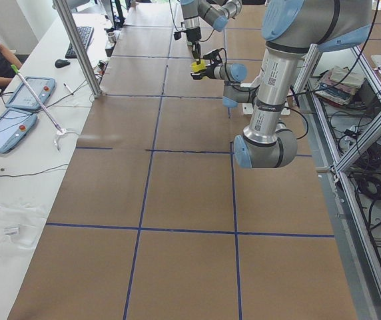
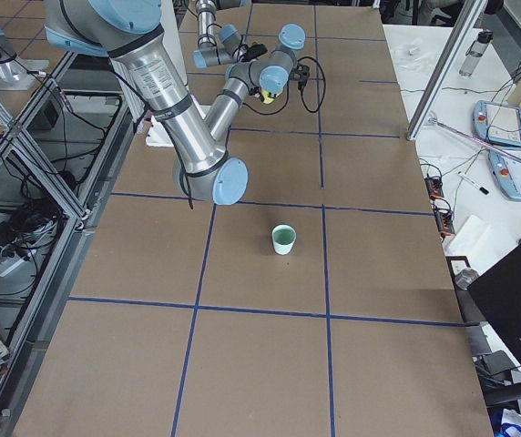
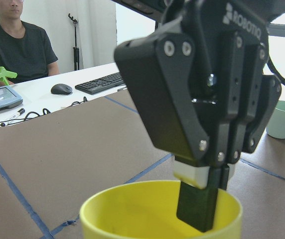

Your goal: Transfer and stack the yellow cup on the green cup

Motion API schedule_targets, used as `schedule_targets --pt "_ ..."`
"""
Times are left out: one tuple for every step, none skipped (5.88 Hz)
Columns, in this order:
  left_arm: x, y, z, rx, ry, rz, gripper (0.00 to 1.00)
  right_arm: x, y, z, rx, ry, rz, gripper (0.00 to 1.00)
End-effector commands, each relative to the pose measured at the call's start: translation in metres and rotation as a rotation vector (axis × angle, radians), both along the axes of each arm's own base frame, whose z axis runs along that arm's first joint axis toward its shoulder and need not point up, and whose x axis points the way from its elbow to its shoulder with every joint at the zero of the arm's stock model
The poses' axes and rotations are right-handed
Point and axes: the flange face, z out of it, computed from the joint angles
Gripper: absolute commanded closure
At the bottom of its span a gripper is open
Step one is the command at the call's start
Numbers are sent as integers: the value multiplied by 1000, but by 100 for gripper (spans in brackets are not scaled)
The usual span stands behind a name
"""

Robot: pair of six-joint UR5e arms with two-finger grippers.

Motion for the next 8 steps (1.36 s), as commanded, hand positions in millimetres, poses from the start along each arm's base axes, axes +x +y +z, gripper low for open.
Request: schedule_targets --pt "0 1 0 -1 1 2 0 24 -8 8 -20 4 46 100" --pt "0 1 -1 -2 7 2 0 51 -29 38 -61 43 112 100" --pt "0 0 0 -2 4 1 0 96 -60 52 -89 56 208 100" --pt "0 0 0 -2 4 0 0 142 -70 77 -113 100 363 100" --pt "-1 0 0 -2 5 0 0 167 -61 116 -97 172 457 100" --pt "-1 0 0 -4 7 1 0 196 -52 162 -100 257 538 100" --pt "-1 0 1 -5 6 -1 0 251 -40 226 -133 337 593 100" --pt "0 0 1 -6 5 0 0 284 -26 276 -78 365 579 100"
